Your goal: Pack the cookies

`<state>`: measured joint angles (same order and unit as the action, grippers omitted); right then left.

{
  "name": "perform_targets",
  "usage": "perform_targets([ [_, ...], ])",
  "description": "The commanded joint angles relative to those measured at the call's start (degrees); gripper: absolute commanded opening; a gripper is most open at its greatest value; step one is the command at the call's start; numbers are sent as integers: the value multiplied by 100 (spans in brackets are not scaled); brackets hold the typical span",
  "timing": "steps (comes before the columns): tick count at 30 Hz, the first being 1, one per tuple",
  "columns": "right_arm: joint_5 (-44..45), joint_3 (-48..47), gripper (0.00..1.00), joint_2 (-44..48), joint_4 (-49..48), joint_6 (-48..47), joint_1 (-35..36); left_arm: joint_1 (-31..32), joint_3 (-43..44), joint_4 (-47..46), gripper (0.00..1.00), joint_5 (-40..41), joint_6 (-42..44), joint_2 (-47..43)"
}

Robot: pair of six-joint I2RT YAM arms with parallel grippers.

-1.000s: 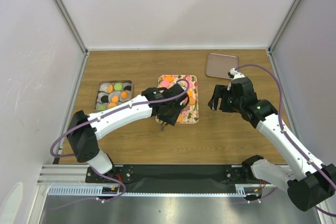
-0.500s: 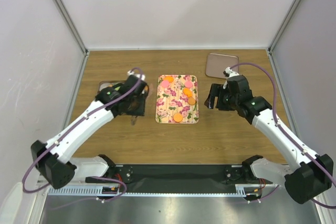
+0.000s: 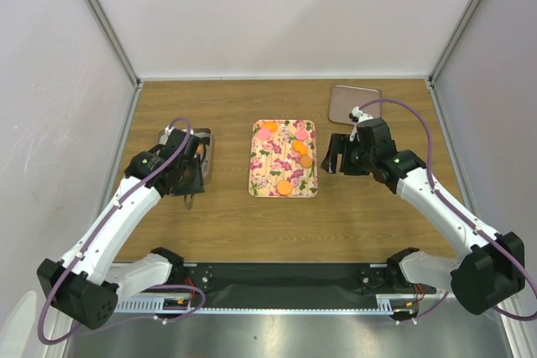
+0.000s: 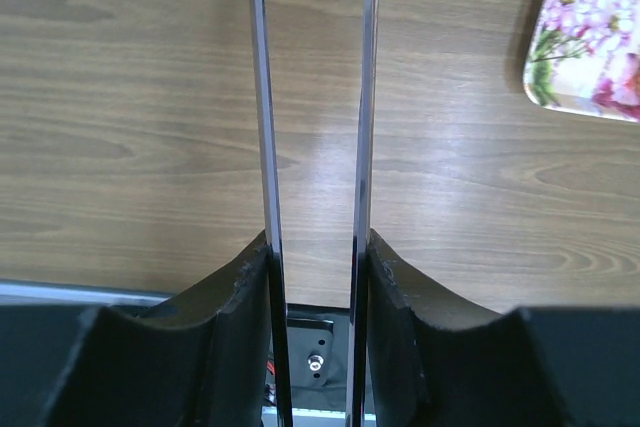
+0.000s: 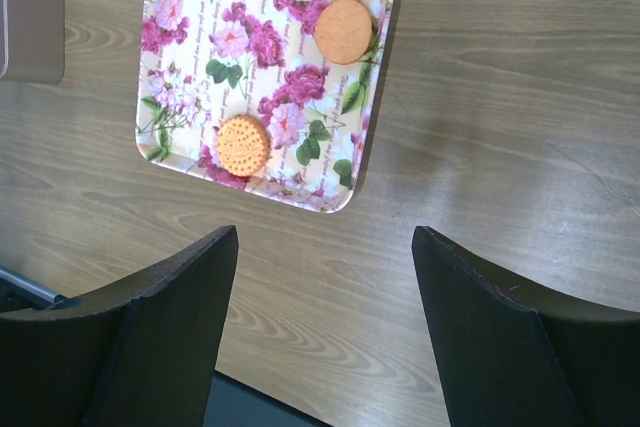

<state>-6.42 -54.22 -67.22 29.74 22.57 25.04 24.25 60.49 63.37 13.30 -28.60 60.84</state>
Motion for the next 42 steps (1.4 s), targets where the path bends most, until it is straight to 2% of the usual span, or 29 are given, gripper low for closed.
perform_targets([
  [1,-97,-116,77,-45,-266,-103,28,-236,-159,-88,41,-55,-41,-142],
  [26,-97,43,77,16,-267,-103,36,-333,-687,-422,41,-240,-14,-81],
  [42,-79,-1,77,42,-231,-86,36,-368,-819,-440,46,-284,12,-98],
])
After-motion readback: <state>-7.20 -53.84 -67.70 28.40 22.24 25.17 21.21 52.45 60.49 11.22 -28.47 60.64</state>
